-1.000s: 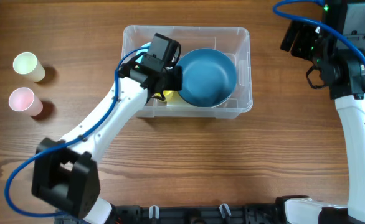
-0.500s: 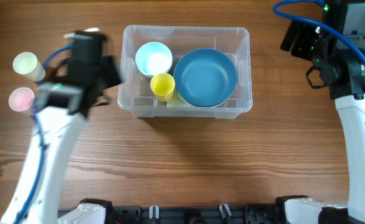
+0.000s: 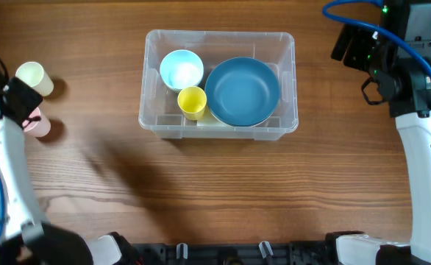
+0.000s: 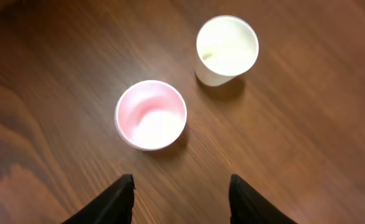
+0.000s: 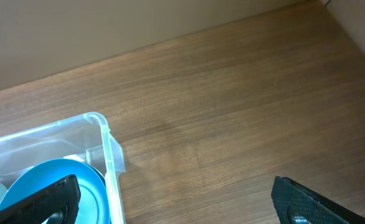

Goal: Pack container
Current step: 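Release the yellow cup and move the left gripper to the pink cup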

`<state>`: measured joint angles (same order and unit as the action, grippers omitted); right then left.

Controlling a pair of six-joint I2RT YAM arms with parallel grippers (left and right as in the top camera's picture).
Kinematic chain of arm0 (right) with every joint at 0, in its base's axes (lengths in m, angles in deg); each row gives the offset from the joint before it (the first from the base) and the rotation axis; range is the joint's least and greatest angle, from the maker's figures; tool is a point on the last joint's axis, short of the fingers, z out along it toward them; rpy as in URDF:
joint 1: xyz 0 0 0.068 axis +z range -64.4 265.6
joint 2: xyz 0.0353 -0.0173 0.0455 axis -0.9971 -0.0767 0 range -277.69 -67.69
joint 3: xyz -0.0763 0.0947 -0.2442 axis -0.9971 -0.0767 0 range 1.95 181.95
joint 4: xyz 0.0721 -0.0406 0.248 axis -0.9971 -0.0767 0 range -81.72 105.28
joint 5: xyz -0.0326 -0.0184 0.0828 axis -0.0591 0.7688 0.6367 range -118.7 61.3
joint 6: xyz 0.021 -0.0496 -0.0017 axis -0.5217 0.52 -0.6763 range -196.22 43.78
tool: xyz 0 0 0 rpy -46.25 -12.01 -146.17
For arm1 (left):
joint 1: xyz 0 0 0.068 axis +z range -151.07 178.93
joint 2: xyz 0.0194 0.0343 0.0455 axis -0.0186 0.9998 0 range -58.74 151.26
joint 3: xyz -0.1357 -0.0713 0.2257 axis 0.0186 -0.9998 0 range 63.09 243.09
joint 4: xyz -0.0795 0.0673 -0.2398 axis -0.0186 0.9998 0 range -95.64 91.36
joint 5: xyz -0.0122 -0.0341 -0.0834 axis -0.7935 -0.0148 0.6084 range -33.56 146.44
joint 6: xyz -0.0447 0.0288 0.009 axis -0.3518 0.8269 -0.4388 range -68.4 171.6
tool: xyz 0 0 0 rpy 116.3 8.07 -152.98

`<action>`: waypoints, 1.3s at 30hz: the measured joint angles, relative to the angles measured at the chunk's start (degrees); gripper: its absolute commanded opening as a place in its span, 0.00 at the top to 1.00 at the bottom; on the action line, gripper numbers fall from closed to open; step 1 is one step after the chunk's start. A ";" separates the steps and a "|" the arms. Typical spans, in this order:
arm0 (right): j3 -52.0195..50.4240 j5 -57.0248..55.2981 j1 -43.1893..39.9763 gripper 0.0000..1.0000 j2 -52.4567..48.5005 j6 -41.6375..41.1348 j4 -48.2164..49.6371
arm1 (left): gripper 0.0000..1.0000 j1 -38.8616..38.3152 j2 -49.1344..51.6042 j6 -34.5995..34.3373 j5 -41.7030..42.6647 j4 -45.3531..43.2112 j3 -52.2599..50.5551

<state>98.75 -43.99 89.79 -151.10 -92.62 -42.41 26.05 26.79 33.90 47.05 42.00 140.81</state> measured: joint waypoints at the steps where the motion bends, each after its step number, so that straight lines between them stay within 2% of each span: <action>1: 0.00 -0.02 0.00 0.00 0.00 0.00 0.04 | 0.45 0.00 1.90 1.36 0.13 -0.96 0.00; 7: 0.00 0.00 0.00 0.00 0.00 0.00 0.04 | 0.43 0.00 12.24 8.04 0.46 -4.87 0.00; 14: 0.00 -0.02 0.00 0.00 0.00 0.00 0.04 | 0.43 0.00 20.04 9.97 0.46 -6.78 -0.02; 15: 0.00 0.00 0.00 0.00 0.00 0.00 0.04 | 0.47 0.00 20.85 9.99 0.46 -6.78 -0.02; 17: 0.00 -0.02 0.00 0.00 0.00 0.00 0.04 | 0.66 0.00 22.14 10.27 0.46 -6.91 -0.02; 19: 0.00 -0.02 0.00 0.00 0.00 0.00 0.04 | 0.78 0.00 22.56 10.29 0.50 -6.99 -0.04; 22: 0.00 0.00 0.00 0.00 0.00 0.00 0.04 | 0.85 0.00 22.58 10.91 0.46 -7.02 -0.04; 24: 0.00 -0.02 0.00 0.00 0.00 0.00 0.04 | 0.96 0.00 22.58 10.95 0.46 -7.02 -0.04; 39: 0.00 -0.02 0.00 0.00 0.00 0.00 0.04 | 0.96 -0.04 20.41 9.99 0.26 -4.50 -0.09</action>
<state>98.75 -44.02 89.79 -151.10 -92.62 -42.36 26.00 47.21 43.89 47.31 37.50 140.72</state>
